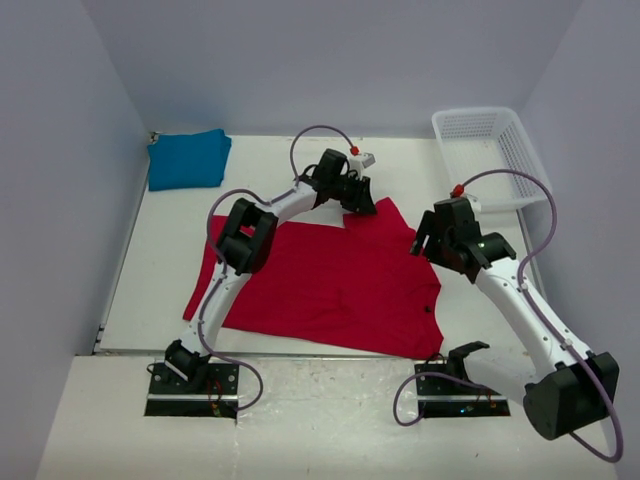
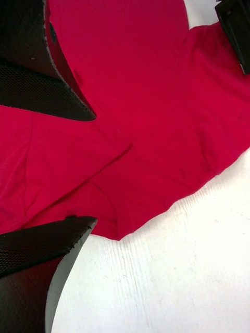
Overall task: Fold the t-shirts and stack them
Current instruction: Grap the side of the flattened tshirt furthest away from the robot with both arms
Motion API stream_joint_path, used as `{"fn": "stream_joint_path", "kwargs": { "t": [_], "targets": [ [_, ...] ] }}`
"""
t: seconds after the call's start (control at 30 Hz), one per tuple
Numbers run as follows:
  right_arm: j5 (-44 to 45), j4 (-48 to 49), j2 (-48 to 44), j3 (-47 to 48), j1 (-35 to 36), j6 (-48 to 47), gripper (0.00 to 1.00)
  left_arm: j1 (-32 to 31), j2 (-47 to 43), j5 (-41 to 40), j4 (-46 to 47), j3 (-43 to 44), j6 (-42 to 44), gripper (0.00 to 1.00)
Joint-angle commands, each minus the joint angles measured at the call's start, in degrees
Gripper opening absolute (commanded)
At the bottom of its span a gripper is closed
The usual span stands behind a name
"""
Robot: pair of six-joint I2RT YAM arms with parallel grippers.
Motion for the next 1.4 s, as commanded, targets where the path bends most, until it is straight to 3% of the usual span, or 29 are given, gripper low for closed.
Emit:
{"fn": "stream_joint_path", "kwargs": {
  "t": [0.0, 0.1, 0.13, 0.4, 0.7, 1.13, 1.37],
  "targets": [
    [-2.09, 3.77, 2.92, 0.95, -0.37, -1.58, 0.74, -0.71, 3.61, -0.43, -6.28, -2.12, 2.29, 0.27],
    [-3.5, 6.41, 7.4, 1.91, -0.38, -1.49, 0.73, -0.71, 2.39, -1.21, -6.28, -1.68, 3.25, 0.11],
    [-3.93, 6.94, 10.11, 2.44, -0.38, -1.49, 0.73, -0.71, 1.94, -1.39, -6.28, -1.42, 3.69, 0.0],
    [-5.08, 8.61, 24.0, 13.15, -1.51, -2.9, 0.72, -0.71, -0.16, 0.45, -6.2, 2.01, 4.57, 0.0],
    [-12.63, 11.16, 36.04, 22.47, -5.29, -7.11, 0.7, -1.15, -6.4, 2.65, -5.23, -1.59, 8.09, 0.0],
    [-26.34, 11.51, 44.32, 29.16, -11.19, -9.84, 0.7, -3.0, -15.55, 1.86, -5.23, -7.13, 10.2, 0.0],
    [-25.3, 10.72, 43.19, 28.12, -11.36, -8.88, 0.69, -3.96, -17.48, 1.6, -5.4, -9.32, 9.93, 0.0]
  ]
}}
